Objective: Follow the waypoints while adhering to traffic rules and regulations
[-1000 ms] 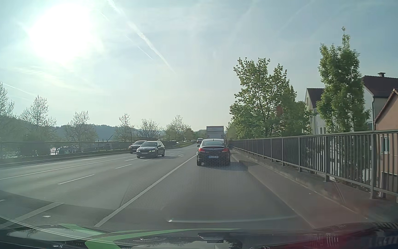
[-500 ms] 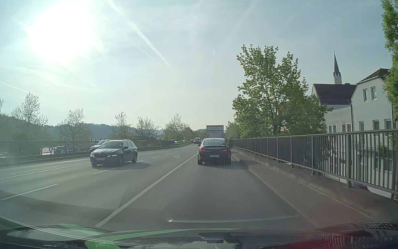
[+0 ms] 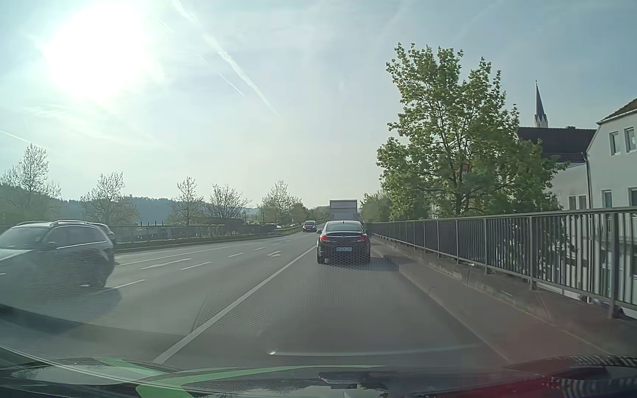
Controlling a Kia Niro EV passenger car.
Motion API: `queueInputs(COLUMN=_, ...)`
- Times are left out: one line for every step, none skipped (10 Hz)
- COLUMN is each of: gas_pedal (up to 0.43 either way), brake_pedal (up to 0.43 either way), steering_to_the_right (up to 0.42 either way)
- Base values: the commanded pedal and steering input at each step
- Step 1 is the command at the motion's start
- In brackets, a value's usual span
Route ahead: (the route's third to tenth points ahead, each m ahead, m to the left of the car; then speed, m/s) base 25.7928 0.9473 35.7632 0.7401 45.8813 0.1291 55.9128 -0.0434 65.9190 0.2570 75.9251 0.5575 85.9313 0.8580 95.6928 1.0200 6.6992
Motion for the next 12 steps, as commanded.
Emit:
queueInputs(gas_pedal=0.079, brake_pedal=0.000, steering_to_the_right=0.001)
queueInputs(gas_pedal=0.079, brake_pedal=0.000, steering_to_the_right=0.002)
queueInputs(gas_pedal=0.059, brake_pedal=0.000, steering_to_the_right=0.001)
queueInputs(gas_pedal=0.039, brake_pedal=0.000, steering_to_the_right=0.002)
queueInputs(gas_pedal=0.039, brake_pedal=0.000, steering_to_the_right=0.001)
queueInputs(gas_pedal=0.039, brake_pedal=0.000, steering_to_the_right=0.003)
queueInputs(gas_pedal=0.039, brake_pedal=0.000, steering_to_the_right=0.004)
queueInputs(gas_pedal=0.039, brake_pedal=0.000, steering_to_the_right=0.004)
queueInputs(gas_pedal=0.039, brake_pedal=0.000, steering_to_the_right=0.004)
queueInputs(gas_pedal=0.039, brake_pedal=0.000, steering_to_the_right=0.004)
queueInputs(gas_pedal=0.039, brake_pedal=0.000, steering_to_the_right=0.004)
queueInputs(gas_pedal=0.039, brake_pedal=0.000, steering_to_the_right=0.004)
